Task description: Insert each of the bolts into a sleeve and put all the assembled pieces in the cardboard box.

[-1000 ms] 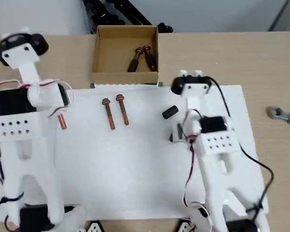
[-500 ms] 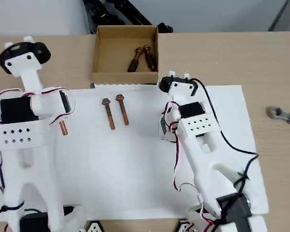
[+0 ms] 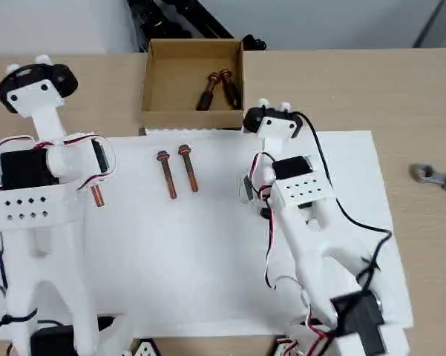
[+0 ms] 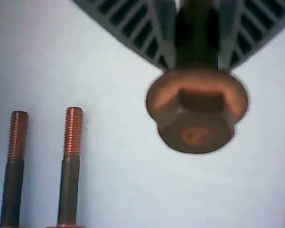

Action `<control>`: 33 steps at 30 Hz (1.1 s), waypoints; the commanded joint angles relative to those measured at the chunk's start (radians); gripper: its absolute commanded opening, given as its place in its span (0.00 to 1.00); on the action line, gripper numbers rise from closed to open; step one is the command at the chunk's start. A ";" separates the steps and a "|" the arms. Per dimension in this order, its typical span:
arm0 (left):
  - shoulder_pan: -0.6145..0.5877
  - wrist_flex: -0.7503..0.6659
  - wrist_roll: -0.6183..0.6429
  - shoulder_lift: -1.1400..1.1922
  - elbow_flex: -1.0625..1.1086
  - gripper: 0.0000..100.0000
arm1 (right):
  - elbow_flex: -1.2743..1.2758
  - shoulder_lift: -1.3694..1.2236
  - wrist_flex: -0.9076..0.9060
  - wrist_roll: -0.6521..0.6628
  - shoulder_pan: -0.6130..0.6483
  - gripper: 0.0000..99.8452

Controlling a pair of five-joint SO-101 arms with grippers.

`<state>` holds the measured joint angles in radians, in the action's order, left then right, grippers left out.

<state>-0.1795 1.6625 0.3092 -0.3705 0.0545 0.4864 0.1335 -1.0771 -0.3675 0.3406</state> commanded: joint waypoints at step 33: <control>-0.006 -0.025 -0.006 -0.043 -0.005 0.01 | 0.008 -0.102 0.053 -0.028 -0.012 0.01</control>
<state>-0.1795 1.6609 0.3092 -0.3705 0.0545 0.4879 0.0292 -1.0372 -0.3905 0.3345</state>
